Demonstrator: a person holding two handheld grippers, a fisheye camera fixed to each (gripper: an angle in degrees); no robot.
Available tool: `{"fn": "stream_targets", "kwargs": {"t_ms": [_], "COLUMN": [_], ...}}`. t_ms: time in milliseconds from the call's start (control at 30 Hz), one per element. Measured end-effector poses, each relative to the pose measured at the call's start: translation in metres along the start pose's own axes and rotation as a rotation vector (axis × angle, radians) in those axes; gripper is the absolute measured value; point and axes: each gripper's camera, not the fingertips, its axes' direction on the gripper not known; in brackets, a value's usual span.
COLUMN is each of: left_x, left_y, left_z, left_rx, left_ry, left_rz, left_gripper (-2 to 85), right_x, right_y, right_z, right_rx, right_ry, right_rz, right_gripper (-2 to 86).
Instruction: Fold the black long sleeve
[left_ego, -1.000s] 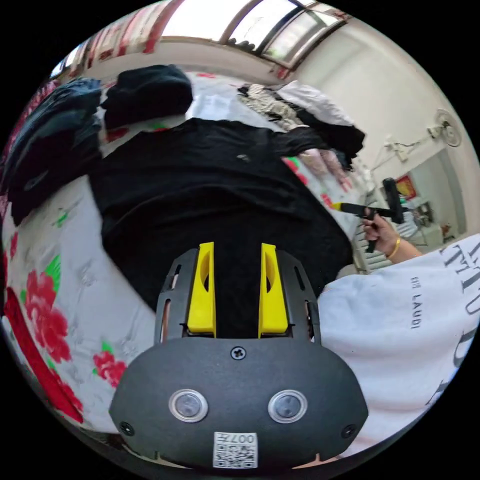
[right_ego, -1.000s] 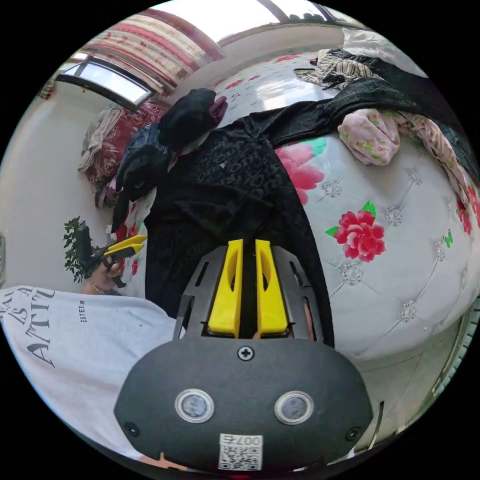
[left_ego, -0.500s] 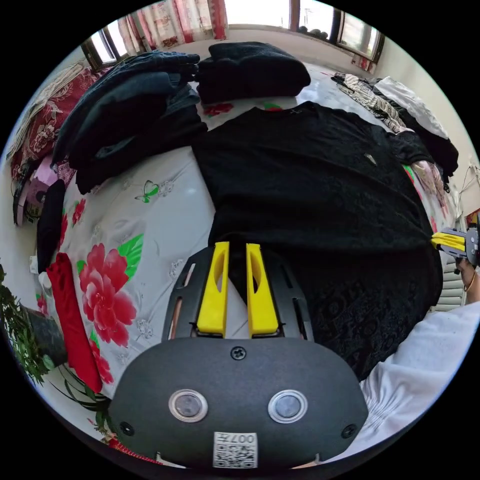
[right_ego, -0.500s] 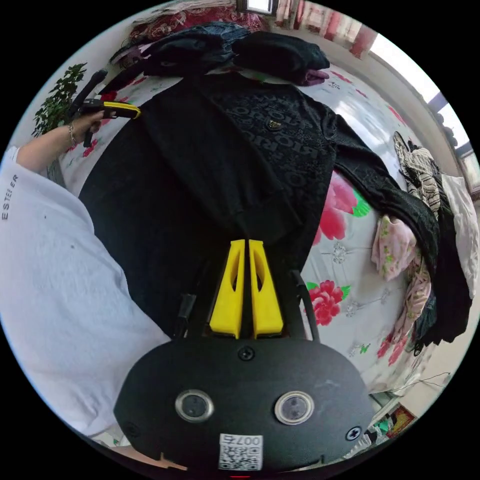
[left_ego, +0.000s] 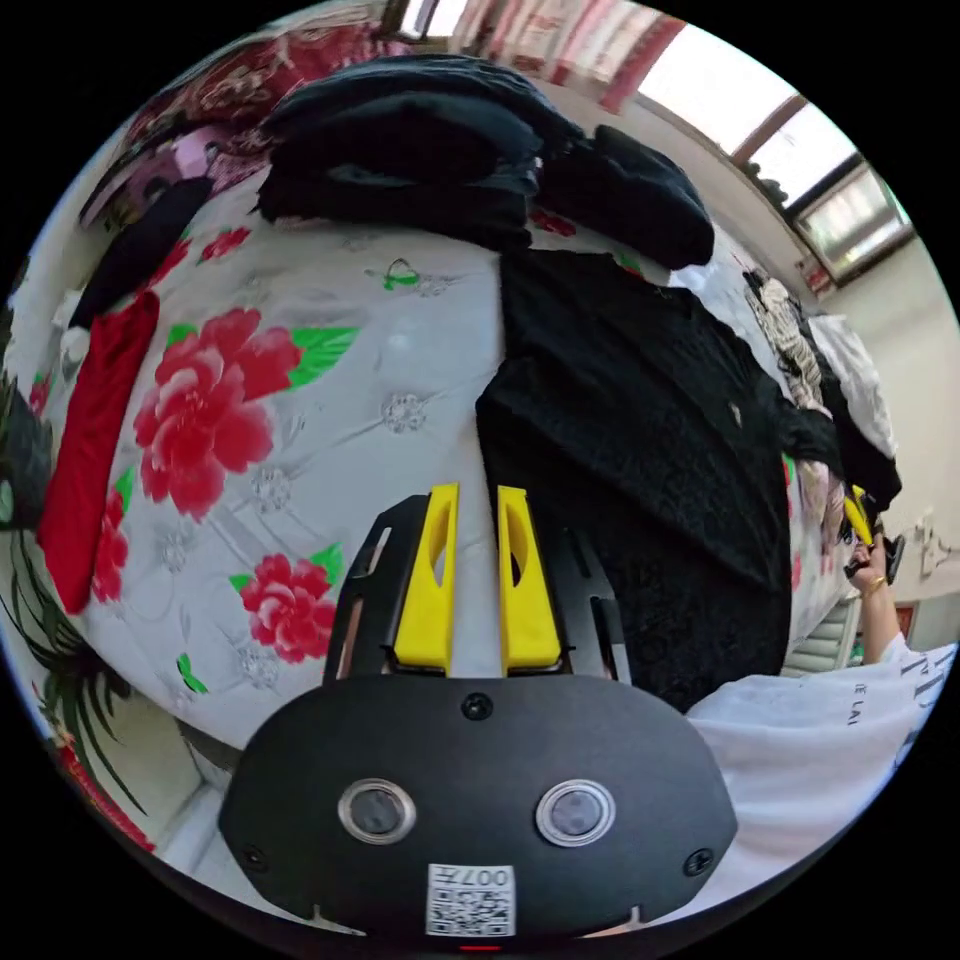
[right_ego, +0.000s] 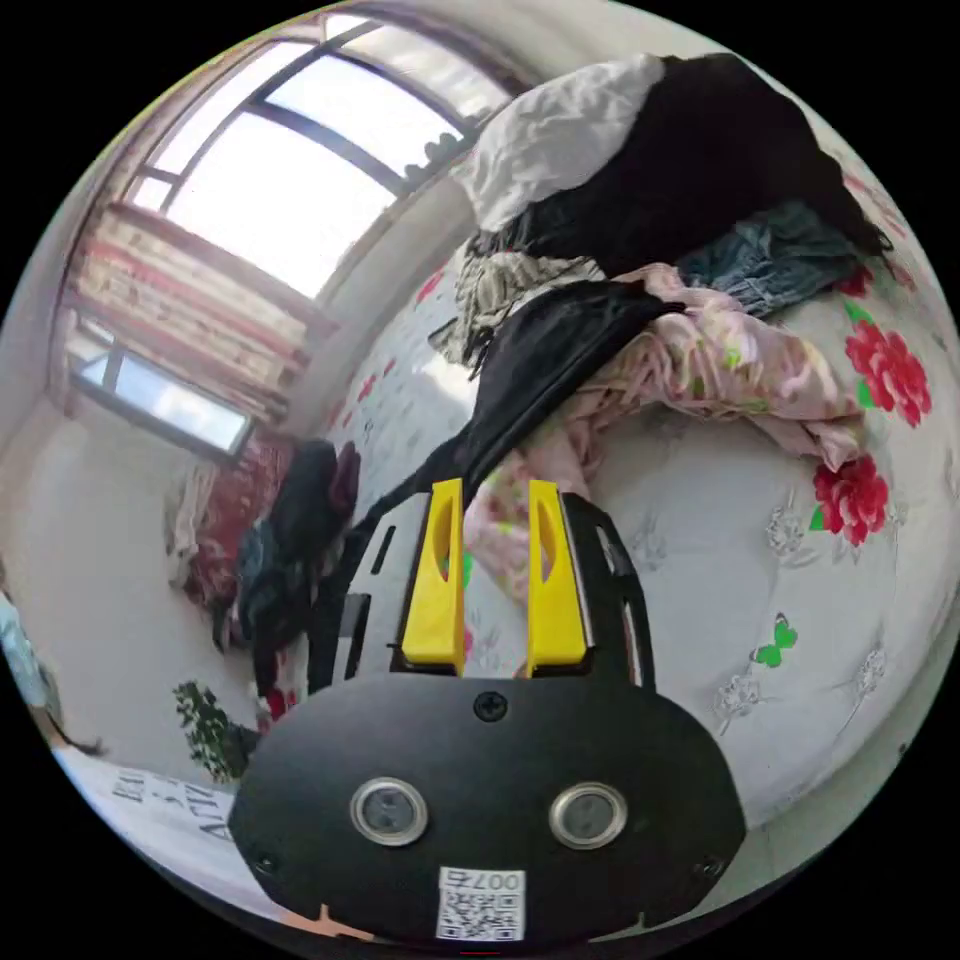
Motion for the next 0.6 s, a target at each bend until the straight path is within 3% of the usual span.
{"fn": "stream_targets", "kwargs": {"t_ms": [200,333,467,600], "left_x": [-0.007,-0.009,-0.015,-0.024], "left_y": [0.025,0.036,0.045,0.051], "left_z": [-0.021,-0.024,-0.031,-0.043], "left_rx": [-0.030,-0.060,-0.055,-0.030], "left_ry": [0.003,0.023,0.051,0.088], "left_rz": [-0.055,-0.096,-0.125,-0.128], "left_gripper": [6.4,6.2,5.7,5.6], "right_x": [0.074,0.073,0.025,-0.086], "right_y": [-0.055,-0.057,-0.055,-0.041], "right_z": [0.007,0.013,-0.005,-0.015], "right_rx": [0.153,0.179,0.244,0.172], "right_ry": [-0.060,-0.077,-0.170,-0.324], "right_rz": [0.306,0.347,0.174,-0.247], "right_gripper": [2.7,0.4,-0.1,-0.2]}}
